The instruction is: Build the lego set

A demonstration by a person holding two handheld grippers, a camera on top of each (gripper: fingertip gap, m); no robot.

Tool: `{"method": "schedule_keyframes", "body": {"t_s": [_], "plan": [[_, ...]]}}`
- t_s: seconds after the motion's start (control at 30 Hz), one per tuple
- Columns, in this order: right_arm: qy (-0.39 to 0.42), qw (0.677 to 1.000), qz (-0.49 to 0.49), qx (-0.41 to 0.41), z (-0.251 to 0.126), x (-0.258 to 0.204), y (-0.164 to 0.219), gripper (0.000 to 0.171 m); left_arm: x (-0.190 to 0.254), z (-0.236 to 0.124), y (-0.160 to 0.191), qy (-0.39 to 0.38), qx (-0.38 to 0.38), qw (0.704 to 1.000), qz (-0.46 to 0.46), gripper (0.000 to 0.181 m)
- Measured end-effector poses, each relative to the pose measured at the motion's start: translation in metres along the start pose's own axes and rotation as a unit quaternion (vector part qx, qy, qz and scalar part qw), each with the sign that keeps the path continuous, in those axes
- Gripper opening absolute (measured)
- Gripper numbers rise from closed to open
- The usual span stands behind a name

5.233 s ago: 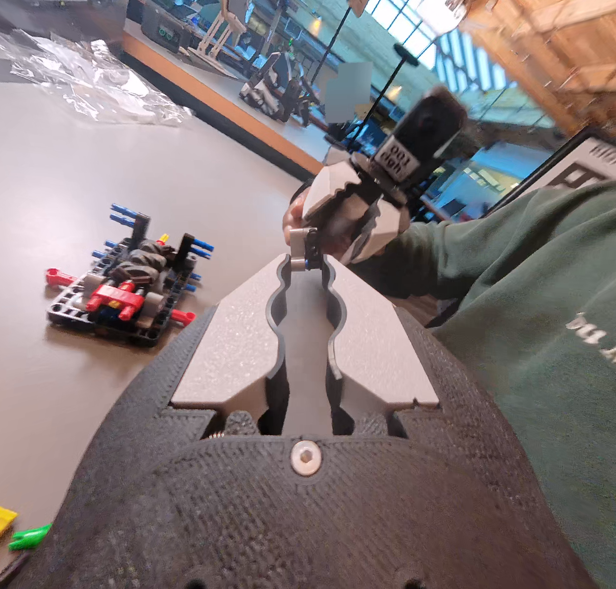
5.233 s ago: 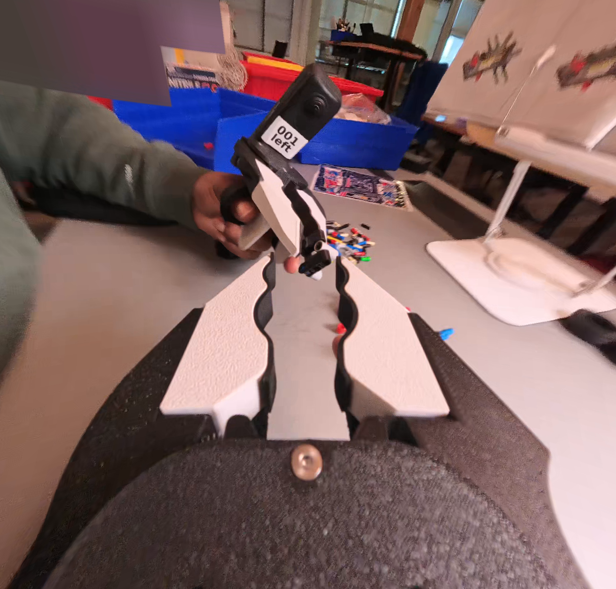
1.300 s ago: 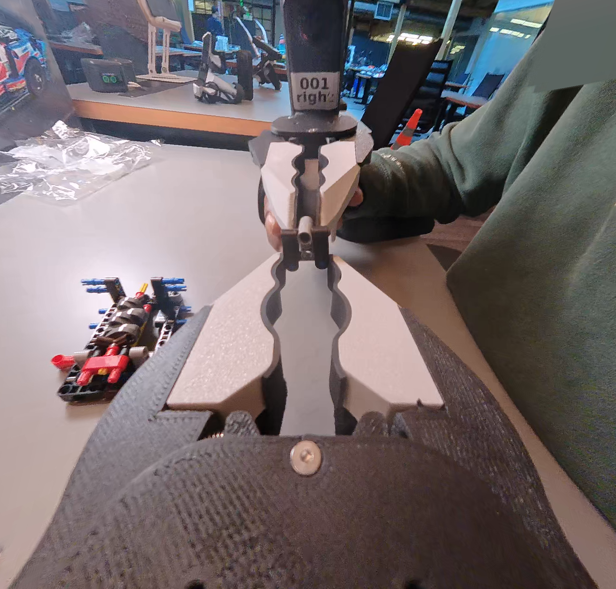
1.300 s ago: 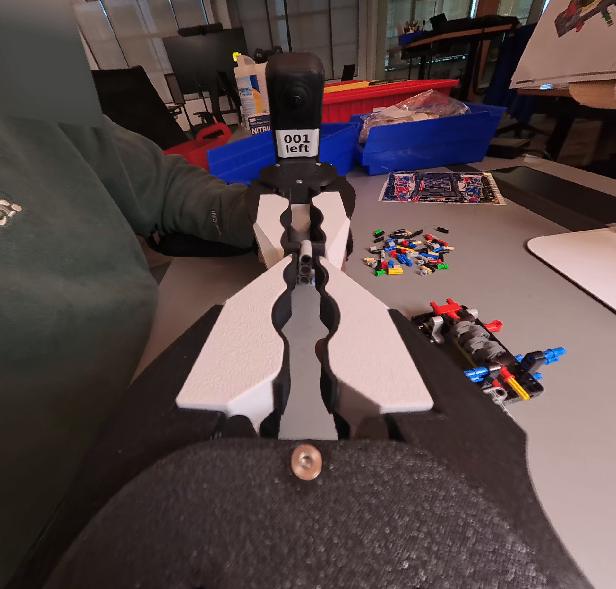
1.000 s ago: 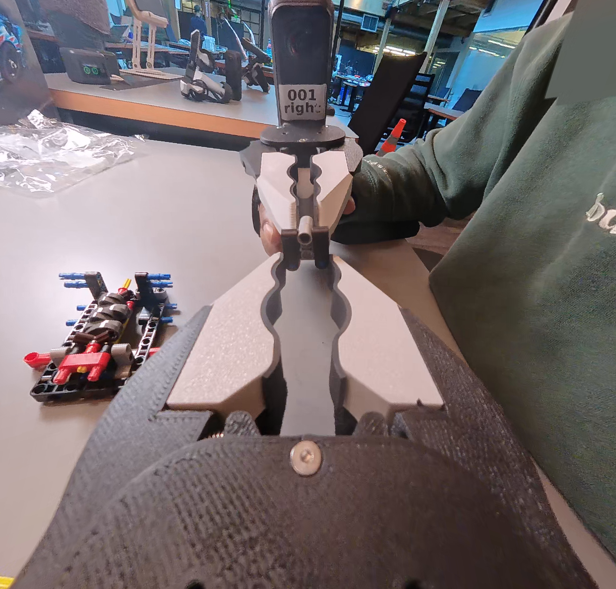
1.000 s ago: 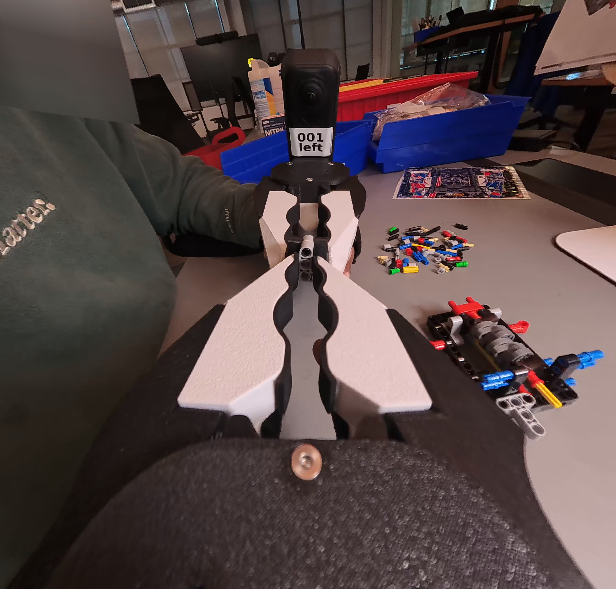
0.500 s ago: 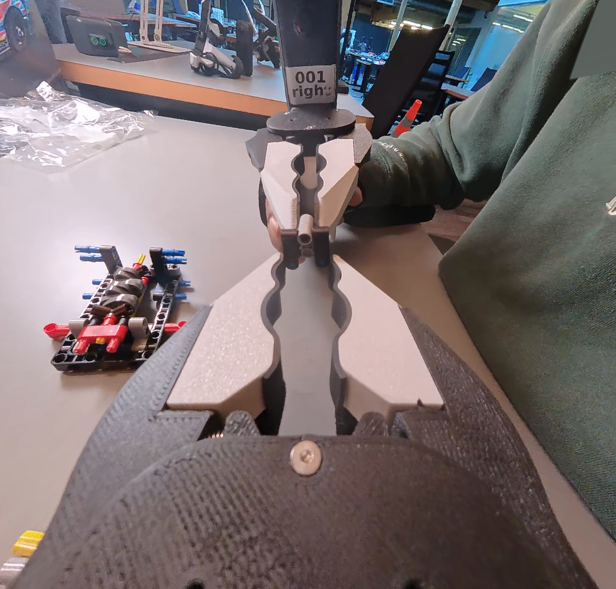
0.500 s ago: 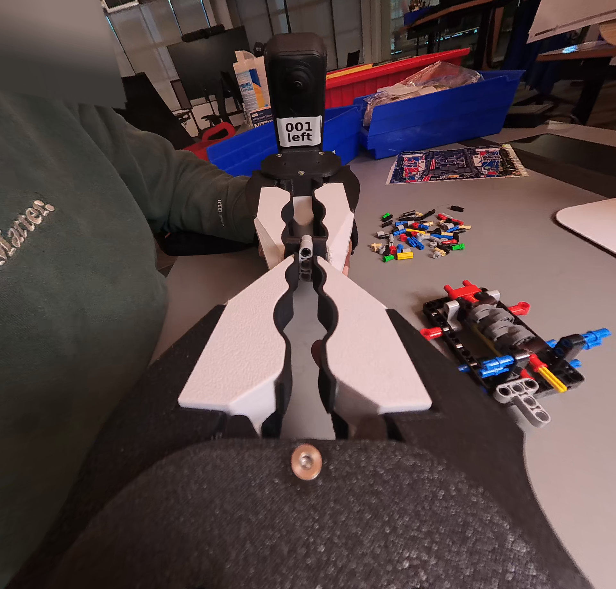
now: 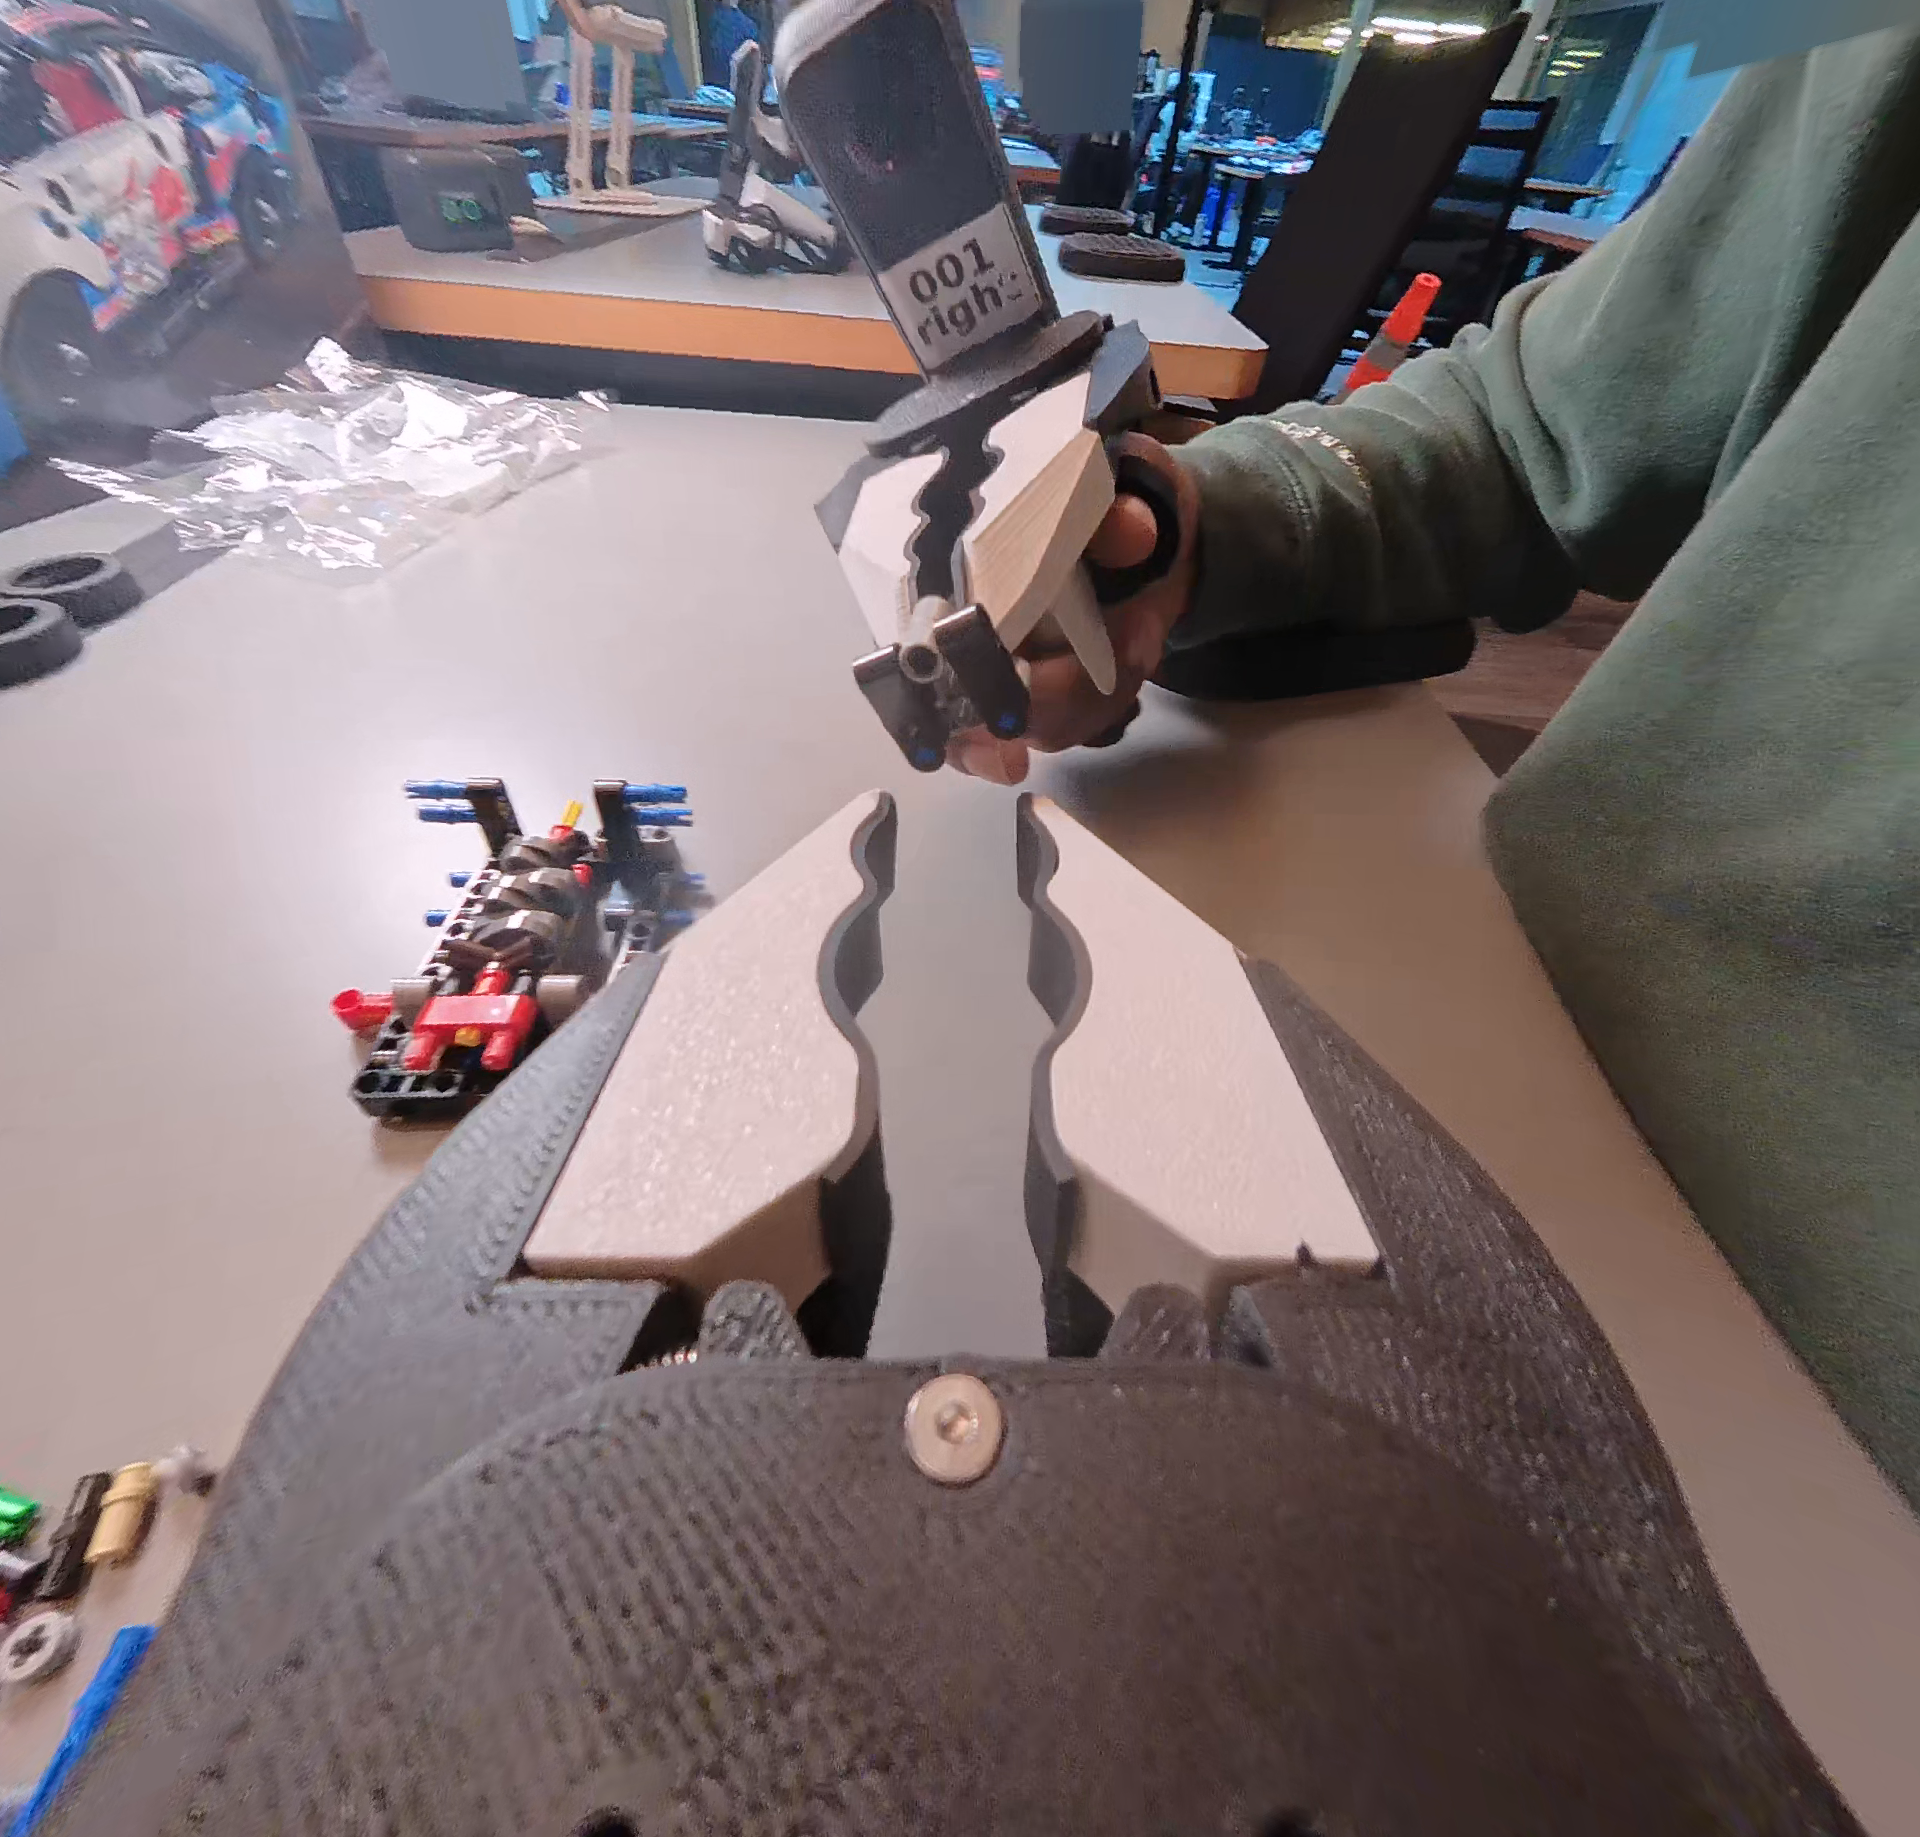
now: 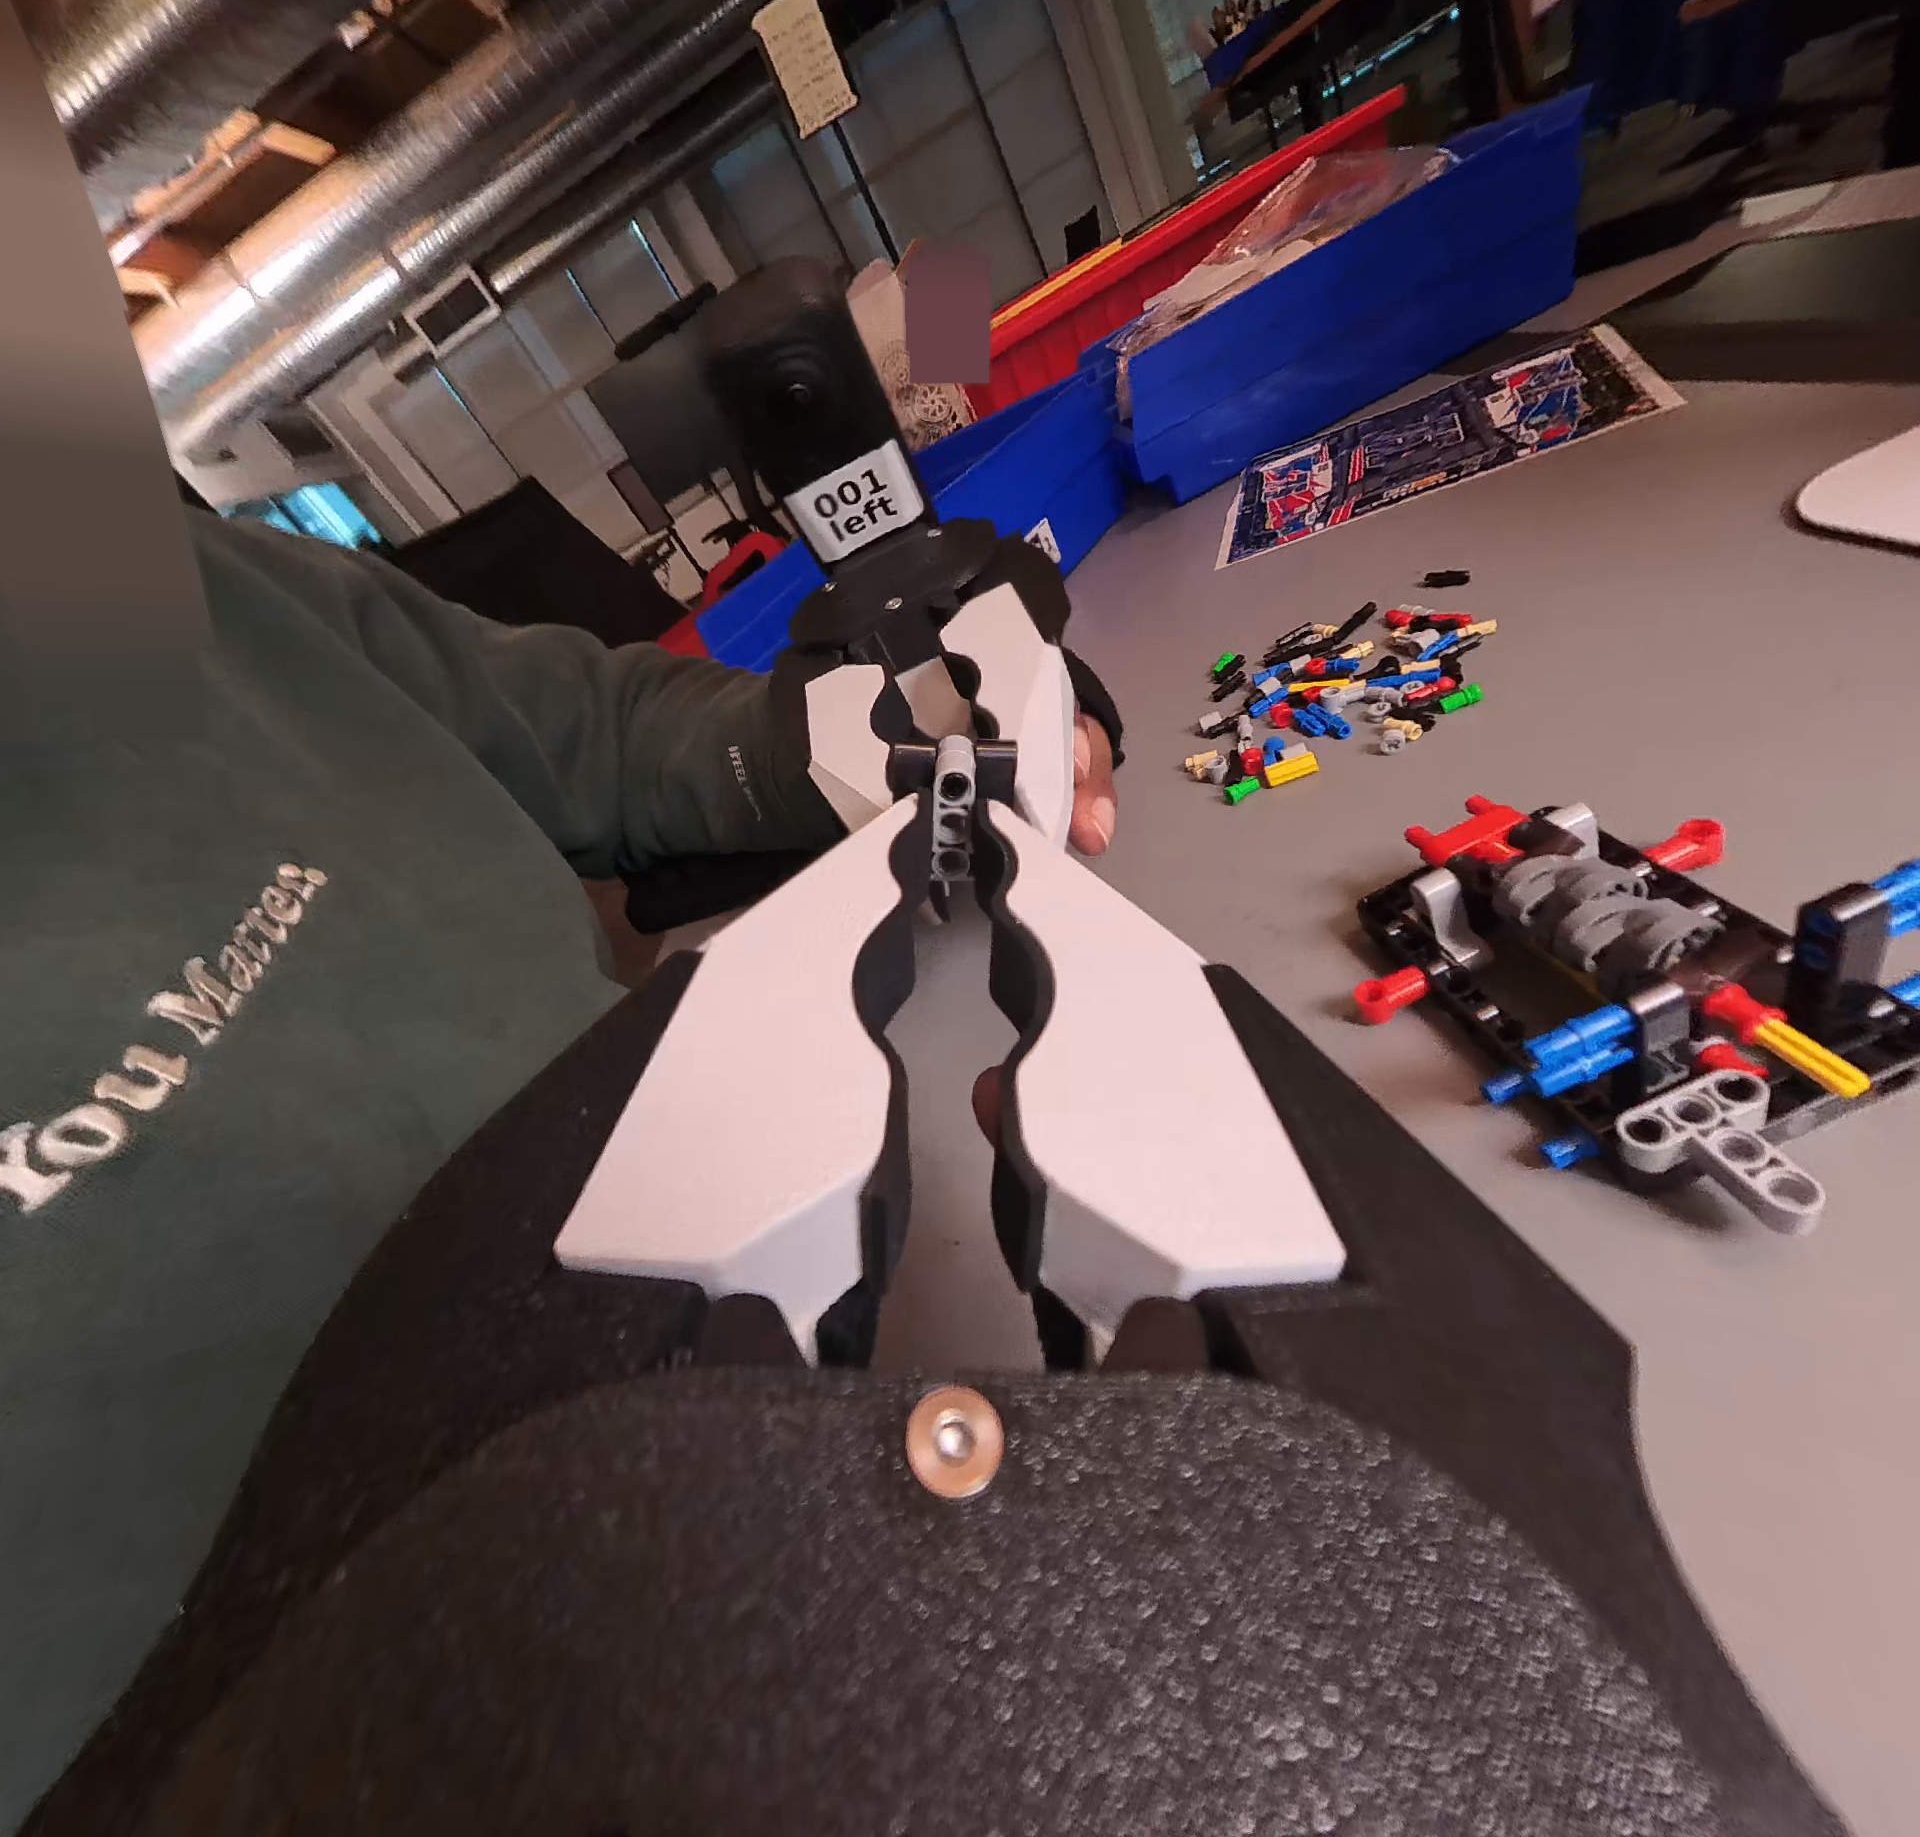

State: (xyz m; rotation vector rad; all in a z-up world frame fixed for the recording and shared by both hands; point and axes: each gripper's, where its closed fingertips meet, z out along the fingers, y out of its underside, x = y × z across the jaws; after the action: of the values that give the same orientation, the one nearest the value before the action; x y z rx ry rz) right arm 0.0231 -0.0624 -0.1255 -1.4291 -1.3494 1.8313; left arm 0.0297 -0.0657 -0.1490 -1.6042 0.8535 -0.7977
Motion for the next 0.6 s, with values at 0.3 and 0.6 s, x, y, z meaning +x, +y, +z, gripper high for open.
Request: {"method": "schedule_keyframes", "body": {"t_s": [0.3, 0.6], "plan": [[-0.022, 0.991, 0.129, 0.016, -0.001, 0.009, 0.0, 0.005, -0.018, -0.008, -0.007, -0.073, 0.005, 0.995, 0.062, 0.034], [-0.069, 0.962, 0.255, 0.064, -0.005, 0.012, -0.012, 0.005, -0.021, -0.009, -0.011, -0.09, 0.009, 0.993, 0.082, 0.034]]}}
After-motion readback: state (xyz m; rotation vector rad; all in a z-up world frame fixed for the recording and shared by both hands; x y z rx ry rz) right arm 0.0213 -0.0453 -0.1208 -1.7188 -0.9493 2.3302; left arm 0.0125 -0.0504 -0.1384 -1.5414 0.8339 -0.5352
